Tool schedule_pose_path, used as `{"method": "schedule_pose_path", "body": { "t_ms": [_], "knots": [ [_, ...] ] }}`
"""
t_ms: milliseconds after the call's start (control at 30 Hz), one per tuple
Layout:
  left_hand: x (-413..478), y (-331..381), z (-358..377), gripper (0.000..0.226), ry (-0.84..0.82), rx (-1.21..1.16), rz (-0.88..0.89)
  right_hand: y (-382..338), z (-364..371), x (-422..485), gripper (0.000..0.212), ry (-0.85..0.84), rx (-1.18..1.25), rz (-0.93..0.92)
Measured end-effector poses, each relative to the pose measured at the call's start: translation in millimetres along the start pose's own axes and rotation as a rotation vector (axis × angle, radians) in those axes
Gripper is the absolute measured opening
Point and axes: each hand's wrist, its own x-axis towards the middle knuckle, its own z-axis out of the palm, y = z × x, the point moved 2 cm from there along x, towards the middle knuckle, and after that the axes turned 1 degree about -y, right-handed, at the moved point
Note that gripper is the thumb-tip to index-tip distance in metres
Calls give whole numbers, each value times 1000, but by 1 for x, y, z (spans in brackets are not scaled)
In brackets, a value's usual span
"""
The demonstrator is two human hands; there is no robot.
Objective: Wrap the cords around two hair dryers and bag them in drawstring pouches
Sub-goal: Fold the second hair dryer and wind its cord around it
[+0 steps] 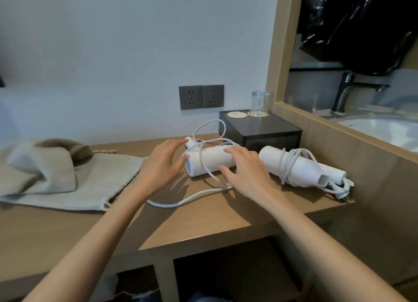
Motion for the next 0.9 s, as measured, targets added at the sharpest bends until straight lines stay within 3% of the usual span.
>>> {"method": "schedule_pose_path", "body": {
  "t_ms": [167, 367, 633, 733, 900],
  "knots": [
    [-16, -46, 2, 52, -145, 159, -118, -9, 42, 24, 61, -298, 146, 80],
    [-5, -76, 2, 51, -230, 77, -155, -30, 56, 49, 50, -217, 258, 3],
    [12, -102, 3, 42, -88, -127, -139, -49, 77, 93, 19, -219, 569, -110],
    [11, -105, 9, 40, -117, -199, -111, -48, 73, 105, 14, -189, 579, -80],
    [3, -92, 13, 73, -325, -136, -42, -35, 79, 118, 28, -101, 547, 75]
  ]
}}
